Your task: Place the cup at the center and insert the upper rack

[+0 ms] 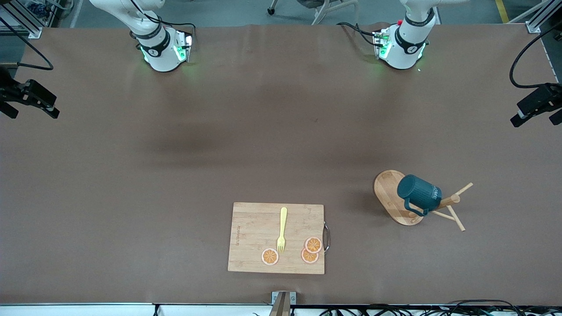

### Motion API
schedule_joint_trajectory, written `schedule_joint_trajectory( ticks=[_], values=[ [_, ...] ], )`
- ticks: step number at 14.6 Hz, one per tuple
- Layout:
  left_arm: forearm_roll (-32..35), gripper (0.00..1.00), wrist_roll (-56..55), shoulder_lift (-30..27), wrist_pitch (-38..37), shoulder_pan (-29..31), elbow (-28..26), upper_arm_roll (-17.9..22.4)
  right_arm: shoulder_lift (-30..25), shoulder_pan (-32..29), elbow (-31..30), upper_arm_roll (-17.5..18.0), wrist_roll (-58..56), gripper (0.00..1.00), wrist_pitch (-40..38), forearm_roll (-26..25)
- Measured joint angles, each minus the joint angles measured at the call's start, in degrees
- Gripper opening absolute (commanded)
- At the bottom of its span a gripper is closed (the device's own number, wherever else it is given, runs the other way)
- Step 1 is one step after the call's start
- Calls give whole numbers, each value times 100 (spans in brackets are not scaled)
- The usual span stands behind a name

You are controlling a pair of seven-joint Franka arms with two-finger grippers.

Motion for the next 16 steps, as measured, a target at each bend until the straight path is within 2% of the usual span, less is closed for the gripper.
schedule_joint_trajectory(
  ticks=[16],
  values=[
    [391,100,2,-1,0,-45,32,37,0,0,2,-19,0,100,-35,0]
  ],
)
